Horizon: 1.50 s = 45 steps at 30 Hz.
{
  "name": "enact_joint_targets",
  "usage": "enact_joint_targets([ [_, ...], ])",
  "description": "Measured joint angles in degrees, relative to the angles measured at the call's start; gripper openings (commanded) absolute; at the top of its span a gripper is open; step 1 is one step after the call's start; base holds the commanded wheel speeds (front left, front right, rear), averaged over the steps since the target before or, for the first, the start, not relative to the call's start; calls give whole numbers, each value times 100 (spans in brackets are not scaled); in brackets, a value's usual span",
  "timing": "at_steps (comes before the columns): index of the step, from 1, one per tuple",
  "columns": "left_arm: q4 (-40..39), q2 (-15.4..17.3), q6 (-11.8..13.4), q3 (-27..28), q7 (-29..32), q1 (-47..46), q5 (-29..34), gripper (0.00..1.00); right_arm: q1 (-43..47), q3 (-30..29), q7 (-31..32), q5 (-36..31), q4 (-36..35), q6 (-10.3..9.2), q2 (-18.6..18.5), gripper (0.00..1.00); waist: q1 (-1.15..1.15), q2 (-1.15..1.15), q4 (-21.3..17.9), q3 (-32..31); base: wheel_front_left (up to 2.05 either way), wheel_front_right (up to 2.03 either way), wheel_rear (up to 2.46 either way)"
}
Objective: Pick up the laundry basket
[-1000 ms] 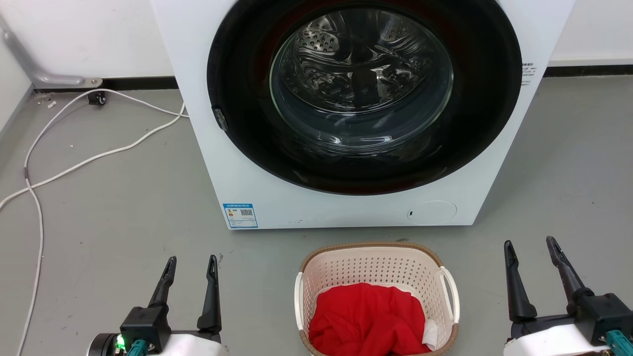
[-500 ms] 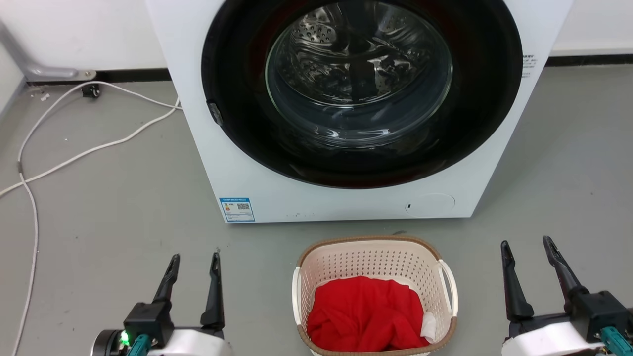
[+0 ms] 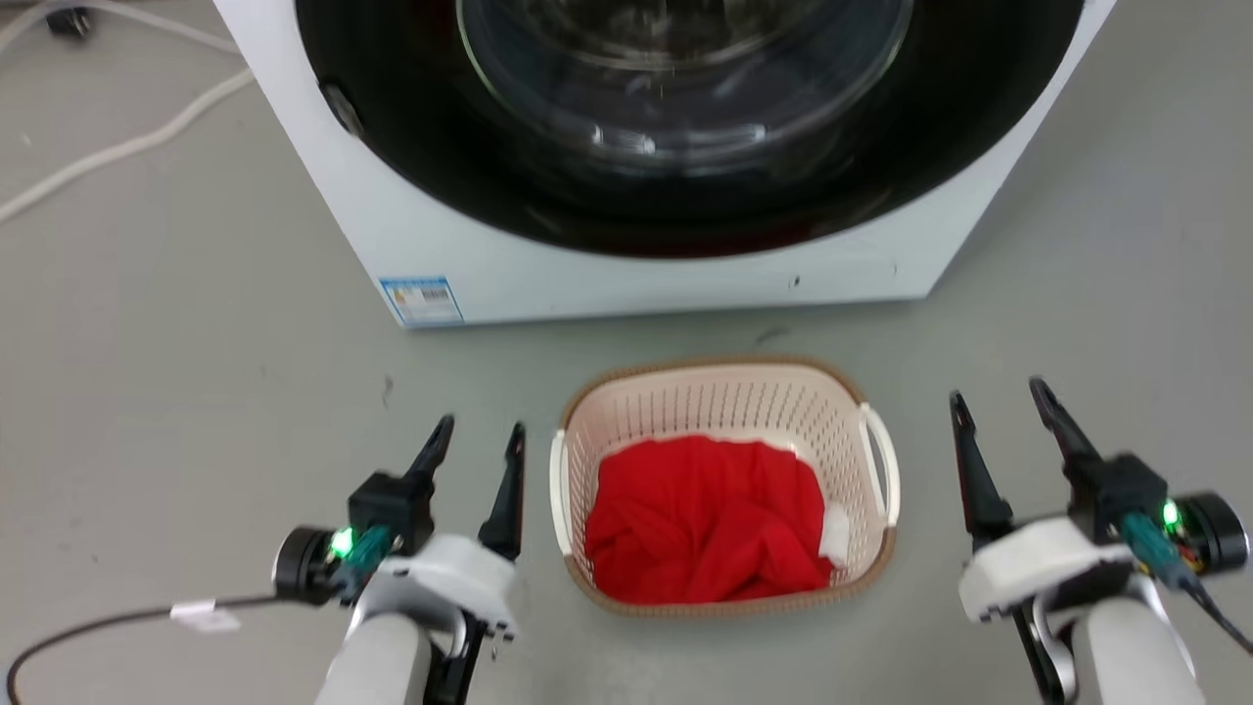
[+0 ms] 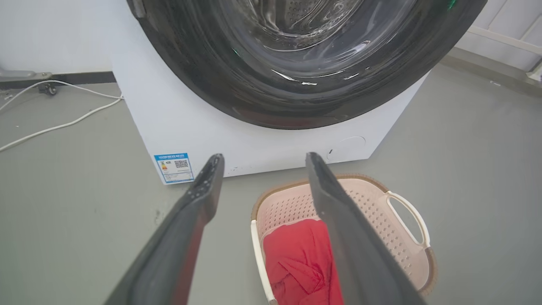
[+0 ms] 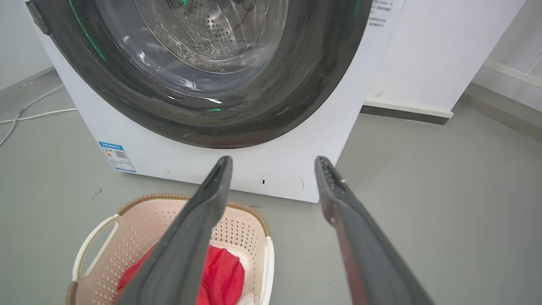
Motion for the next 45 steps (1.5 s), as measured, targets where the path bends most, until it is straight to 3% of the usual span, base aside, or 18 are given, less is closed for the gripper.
enact_joint_targets([
  [24,3161,-1,-38,-905,0,-2637,-619,100,-2660,3,0,-843,2980,0,-137,100,0,0,-75,2352,0,0,0],
  [36,3731,0,-115,-1385,0,-3284,-1126,100,-3424,-287,0,-1154,4121,1,-202,100,0,0,4,3089,0,0,0],
  [45,3839,0,-104,-1755,0,-3555,-1421,100,-3756,-533,-1,-1374,4571,0,-146,100,0,0,28,3444,0,0,0],
])
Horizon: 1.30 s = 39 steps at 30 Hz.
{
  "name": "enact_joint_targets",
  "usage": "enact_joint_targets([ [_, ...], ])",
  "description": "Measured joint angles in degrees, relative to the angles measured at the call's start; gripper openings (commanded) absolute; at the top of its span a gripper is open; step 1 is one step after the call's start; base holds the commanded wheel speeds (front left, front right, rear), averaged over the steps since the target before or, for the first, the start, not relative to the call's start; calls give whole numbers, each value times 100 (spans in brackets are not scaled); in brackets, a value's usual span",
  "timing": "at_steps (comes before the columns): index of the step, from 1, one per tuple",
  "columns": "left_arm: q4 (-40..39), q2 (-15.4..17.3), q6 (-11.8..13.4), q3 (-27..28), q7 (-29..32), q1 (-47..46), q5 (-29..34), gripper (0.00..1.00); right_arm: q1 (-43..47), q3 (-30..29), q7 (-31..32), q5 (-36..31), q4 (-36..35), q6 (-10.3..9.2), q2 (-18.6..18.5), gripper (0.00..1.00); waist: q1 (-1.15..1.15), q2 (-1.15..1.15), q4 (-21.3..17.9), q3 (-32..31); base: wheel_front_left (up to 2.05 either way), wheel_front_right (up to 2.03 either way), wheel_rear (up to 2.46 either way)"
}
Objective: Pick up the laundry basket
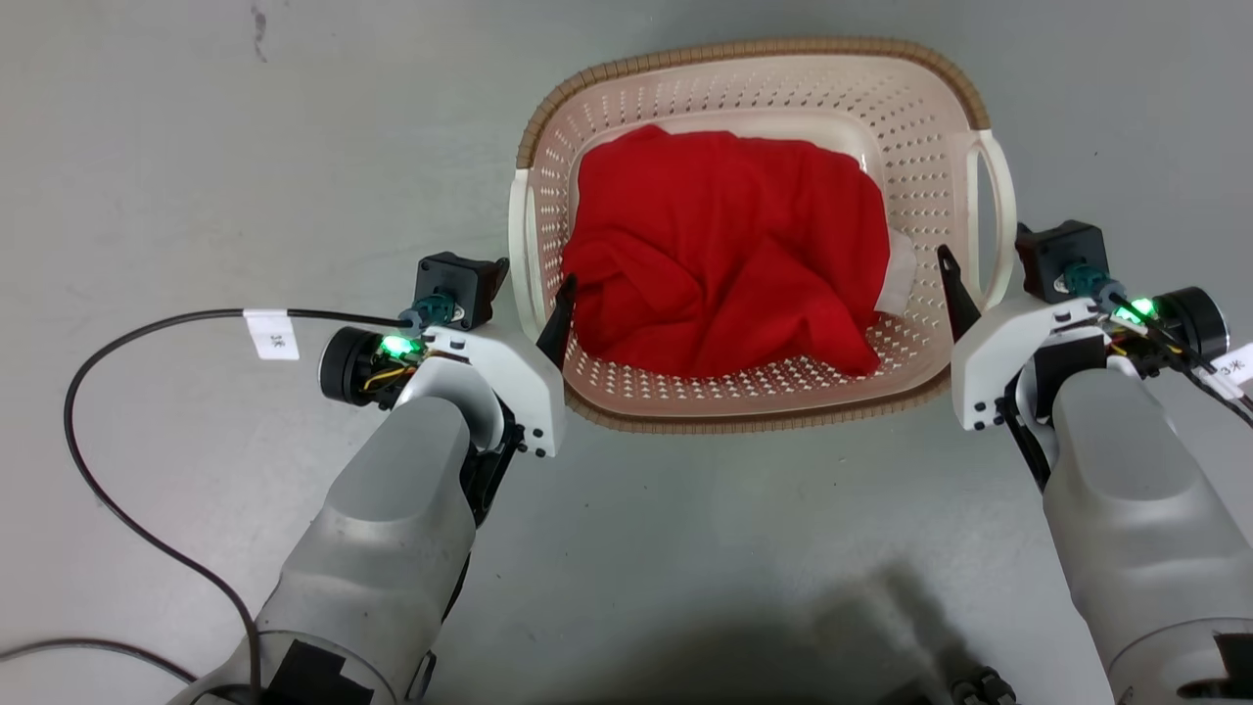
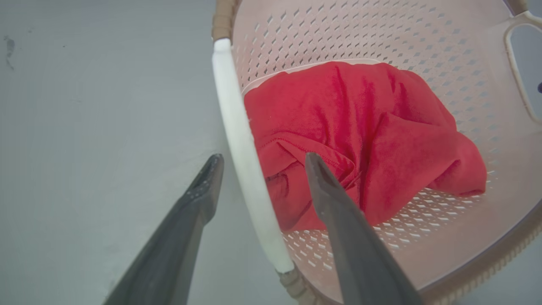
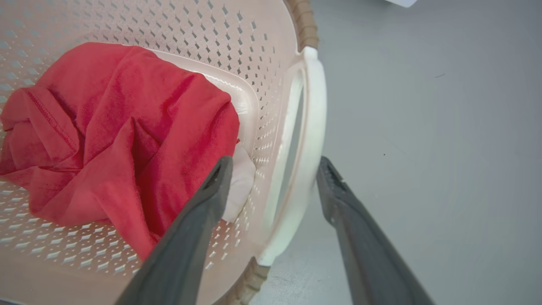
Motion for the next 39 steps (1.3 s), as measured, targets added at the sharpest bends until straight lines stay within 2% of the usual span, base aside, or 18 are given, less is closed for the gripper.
enact_joint_targets([
  [13,89,0,74,-365,0,-359,-254,100,-321,-238,0,-222,219,0,58,100,0,0,21,460,0,0,0],
  [14,126,1,68,-400,0,-379,-286,78,-337,-264,0,-221,243,0,63,100,0,0,22,482,0,0,0],
  [15,157,0,68,-434,0,-383,-298,0,-350,-268,0,-221,286,0,66,71,0,0,22,497,0,0,0],
  [16,177,1,68,-463,0,-388,-298,0,-352,-265,0,-221,260,0,74,0,0,0,22,512,0,0,0],
  [28,218,41,135,-700,9,-462,-546,0,-300,-141,3,-123,159,-2,111,0,0,0,66,354,0,0,0],
  [39,478,43,40,-1206,103,81,-1082,0,36,111,5,-108,786,-11,115,0,-1,0,114,-531,0,0,0],
])
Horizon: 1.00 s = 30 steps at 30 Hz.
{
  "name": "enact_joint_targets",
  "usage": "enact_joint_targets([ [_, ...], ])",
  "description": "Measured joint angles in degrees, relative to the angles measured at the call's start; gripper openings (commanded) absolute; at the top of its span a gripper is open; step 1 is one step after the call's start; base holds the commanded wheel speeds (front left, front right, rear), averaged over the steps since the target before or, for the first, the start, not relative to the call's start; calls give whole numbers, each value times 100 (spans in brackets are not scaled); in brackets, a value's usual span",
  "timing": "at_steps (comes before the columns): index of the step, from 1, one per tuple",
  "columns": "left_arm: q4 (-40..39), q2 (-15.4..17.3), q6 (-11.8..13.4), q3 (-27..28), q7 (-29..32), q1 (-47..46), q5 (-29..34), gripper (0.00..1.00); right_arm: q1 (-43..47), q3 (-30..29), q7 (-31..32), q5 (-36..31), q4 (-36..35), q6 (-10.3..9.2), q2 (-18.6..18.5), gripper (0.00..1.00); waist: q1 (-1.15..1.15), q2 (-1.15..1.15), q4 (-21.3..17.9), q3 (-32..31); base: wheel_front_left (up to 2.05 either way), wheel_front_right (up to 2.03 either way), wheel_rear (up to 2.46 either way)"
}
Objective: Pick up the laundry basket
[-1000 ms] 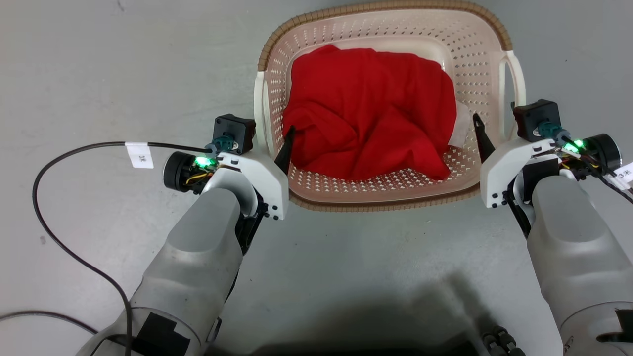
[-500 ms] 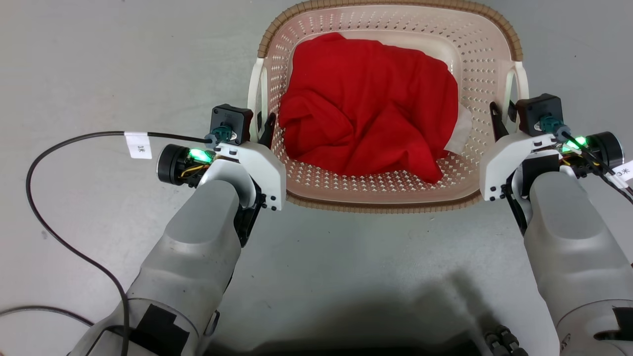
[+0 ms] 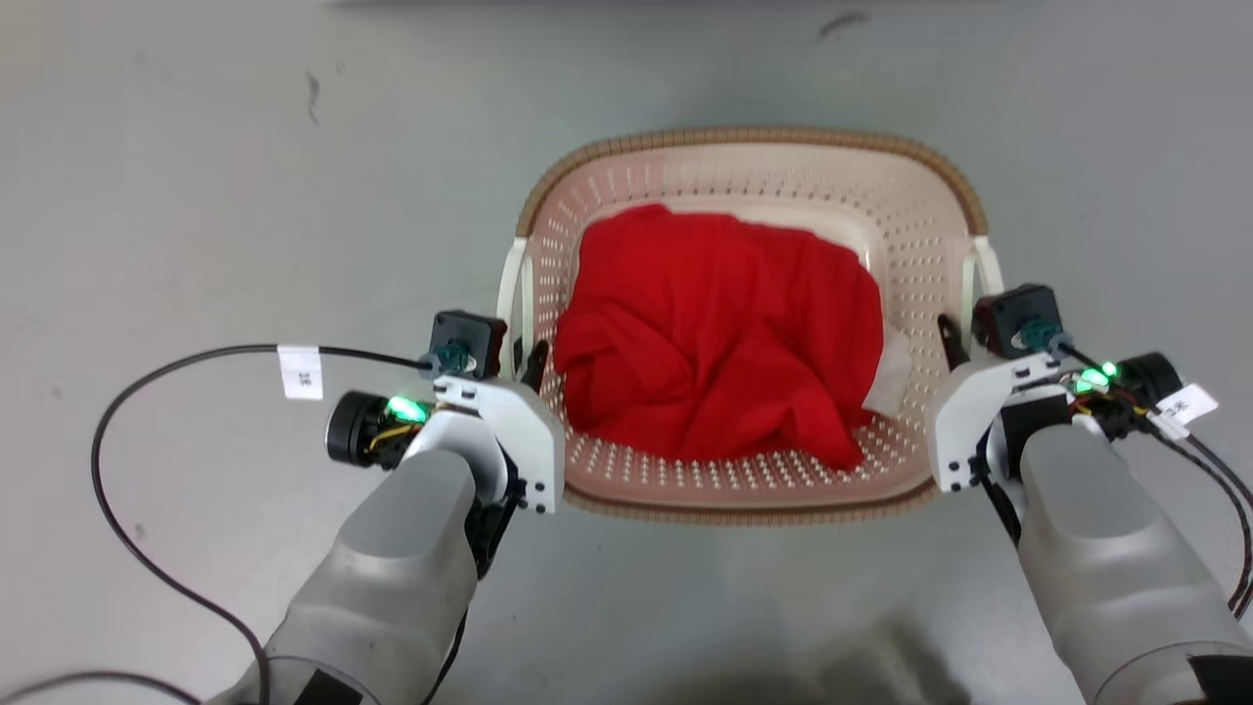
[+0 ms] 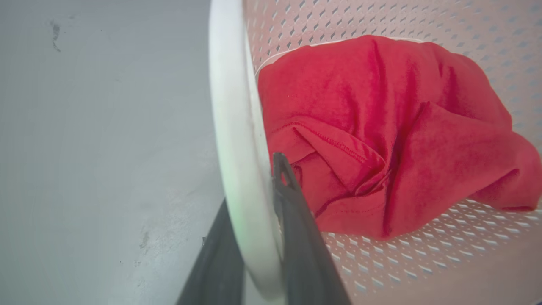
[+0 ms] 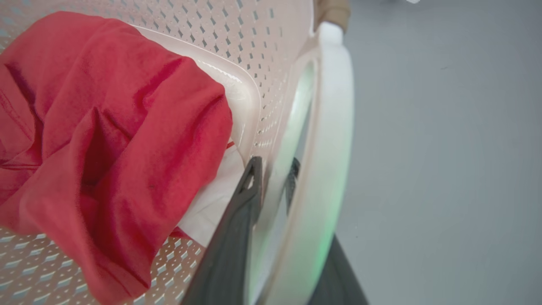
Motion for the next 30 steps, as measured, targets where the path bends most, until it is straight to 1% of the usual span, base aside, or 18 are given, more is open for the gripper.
enact_joint_targets([
  [5,136,5,-33,-234,182,233,-220,0,175,299,51,171,215,0,-2,0,0,0,28,-553,0,0,0],
  [10,219,7,-66,-390,413,478,-467,0,447,782,201,584,267,-1,-9,0,-1,0,43,-1133,0,0,0],
  [21,379,18,-101,-639,1004,1005,-925,0,1059,2139,817,1812,280,-11,-26,0,-1,0,78,-2429,0,0,0],
  [30,421,32,-105,-802,1490,1402,-1265,0,1480,3169,1337,2858,243,-35,-54,0,-1,0,152,-3349,0,0,0],
])
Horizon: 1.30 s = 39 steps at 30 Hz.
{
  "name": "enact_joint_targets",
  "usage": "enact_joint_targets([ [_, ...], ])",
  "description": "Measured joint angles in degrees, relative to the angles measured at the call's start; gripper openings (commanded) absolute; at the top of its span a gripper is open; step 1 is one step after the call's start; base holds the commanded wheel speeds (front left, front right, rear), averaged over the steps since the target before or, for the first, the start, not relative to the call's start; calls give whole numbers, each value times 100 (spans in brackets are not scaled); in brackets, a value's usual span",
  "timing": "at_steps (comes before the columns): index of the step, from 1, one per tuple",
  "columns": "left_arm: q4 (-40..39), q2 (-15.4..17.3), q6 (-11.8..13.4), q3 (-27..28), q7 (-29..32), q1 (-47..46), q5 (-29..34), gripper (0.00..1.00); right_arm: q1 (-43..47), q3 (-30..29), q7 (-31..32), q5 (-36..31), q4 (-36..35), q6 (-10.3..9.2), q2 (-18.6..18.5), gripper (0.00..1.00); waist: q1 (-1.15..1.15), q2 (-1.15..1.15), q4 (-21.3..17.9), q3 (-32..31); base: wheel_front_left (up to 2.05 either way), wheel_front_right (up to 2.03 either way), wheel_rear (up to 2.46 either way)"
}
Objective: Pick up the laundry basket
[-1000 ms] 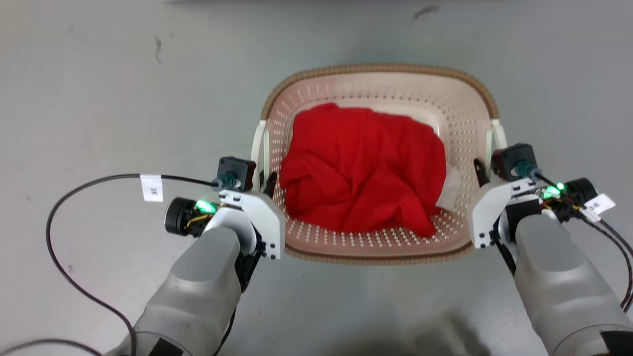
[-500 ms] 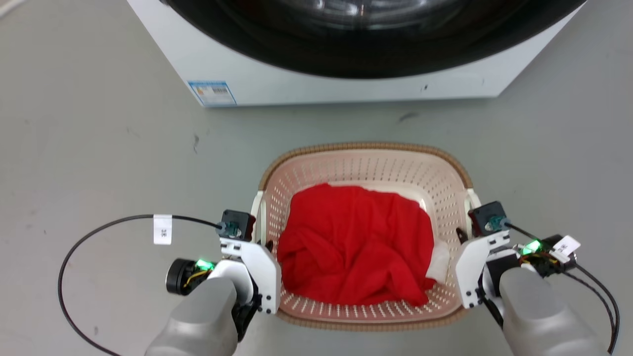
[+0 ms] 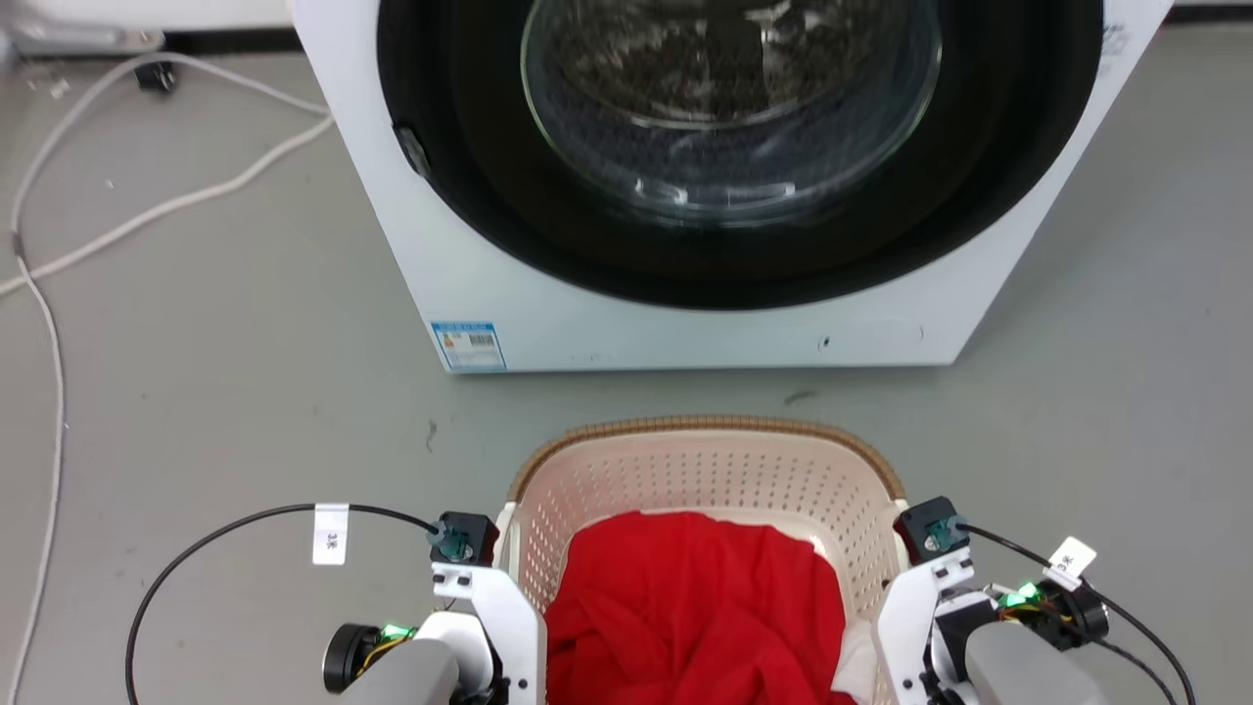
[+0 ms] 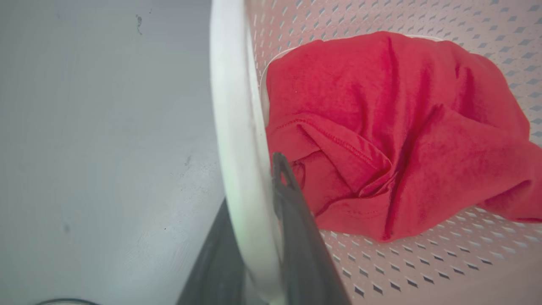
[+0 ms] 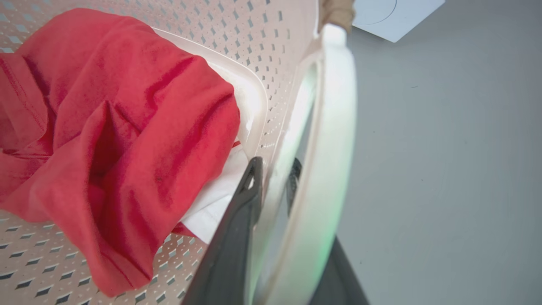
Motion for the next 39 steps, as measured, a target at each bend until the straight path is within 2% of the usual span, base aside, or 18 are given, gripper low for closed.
enact_joint_targets([
  [6,41,16,0,-107,134,282,-169,0,254,499,170,489,-33,-1,-9,0,0,0,89,-609,0,0,0],
  [13,56,58,-2,-177,214,380,-315,0,291,821,275,824,-22,-1,-4,0,0,0,128,-939,0,0,0],
  [22,85,104,-18,-266,328,414,-425,0,328,1092,527,1203,-7,-1,8,0,1,0,42,-1118,0,0,0],
  [39,134,116,-19,-422,349,453,-599,0,412,1439,570,1610,33,-1,11,0,1,0,-47,-1238,0,0,0],
])
